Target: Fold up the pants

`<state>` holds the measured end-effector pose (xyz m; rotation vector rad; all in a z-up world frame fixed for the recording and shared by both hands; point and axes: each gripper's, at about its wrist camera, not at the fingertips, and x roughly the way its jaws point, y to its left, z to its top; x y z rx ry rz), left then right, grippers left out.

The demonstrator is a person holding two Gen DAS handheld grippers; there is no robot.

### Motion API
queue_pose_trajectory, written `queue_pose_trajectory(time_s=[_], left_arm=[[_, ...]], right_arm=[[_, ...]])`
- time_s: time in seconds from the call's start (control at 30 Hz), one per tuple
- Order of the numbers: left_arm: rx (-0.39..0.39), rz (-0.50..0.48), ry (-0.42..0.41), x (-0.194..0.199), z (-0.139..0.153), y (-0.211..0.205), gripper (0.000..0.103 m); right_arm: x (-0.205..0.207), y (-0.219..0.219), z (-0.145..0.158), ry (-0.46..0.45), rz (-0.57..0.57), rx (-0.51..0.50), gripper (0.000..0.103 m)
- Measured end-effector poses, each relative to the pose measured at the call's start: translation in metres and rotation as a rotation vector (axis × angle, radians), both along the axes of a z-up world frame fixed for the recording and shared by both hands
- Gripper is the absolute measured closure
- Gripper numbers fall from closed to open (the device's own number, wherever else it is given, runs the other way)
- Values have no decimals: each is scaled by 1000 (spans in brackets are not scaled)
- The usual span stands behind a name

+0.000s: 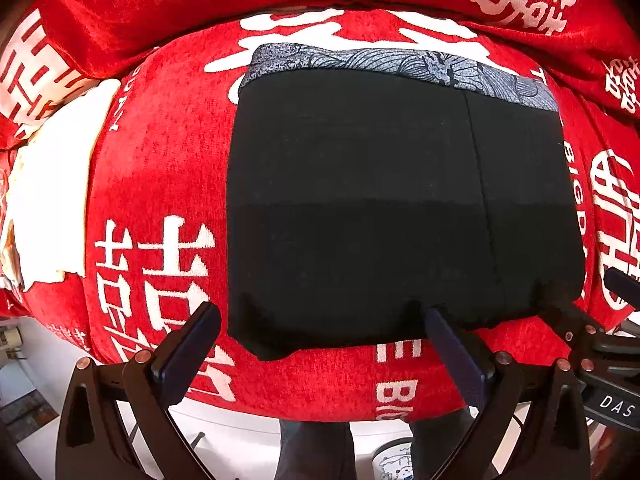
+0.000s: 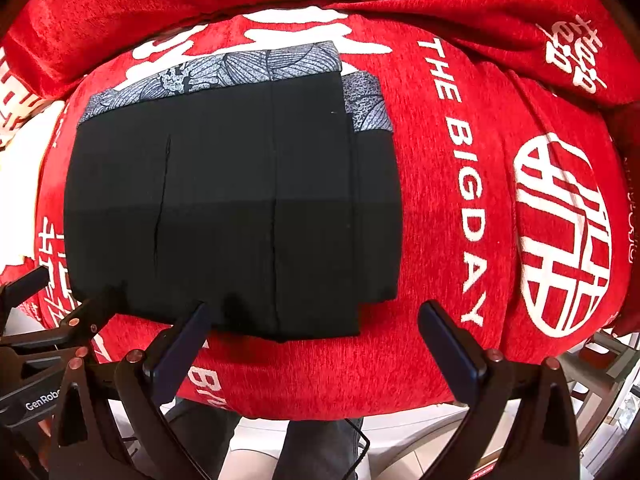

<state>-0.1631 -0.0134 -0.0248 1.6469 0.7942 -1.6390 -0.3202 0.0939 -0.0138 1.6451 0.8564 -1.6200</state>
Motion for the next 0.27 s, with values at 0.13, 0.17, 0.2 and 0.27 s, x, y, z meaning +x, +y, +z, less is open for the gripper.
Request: queue_pose_trajectory(time_s=[0.13, 0.17, 0.2, 0.27], left_arm=[[-11, 1, -3, 1, 0, 0, 0], [-15, -4, -4, 1, 1, 0, 0], [-17, -5, -6, 1, 1, 0, 0], [-14, -4, -4, 1, 1, -1, 0]], right_arm=[[-1, 1, 0, 1, -2, 0, 0], [-1, 0, 0, 1, -3, 1, 0], [-1, 0, 0, 1, -4, 1, 0], [-1, 1, 0, 2, -5, 1, 0]])
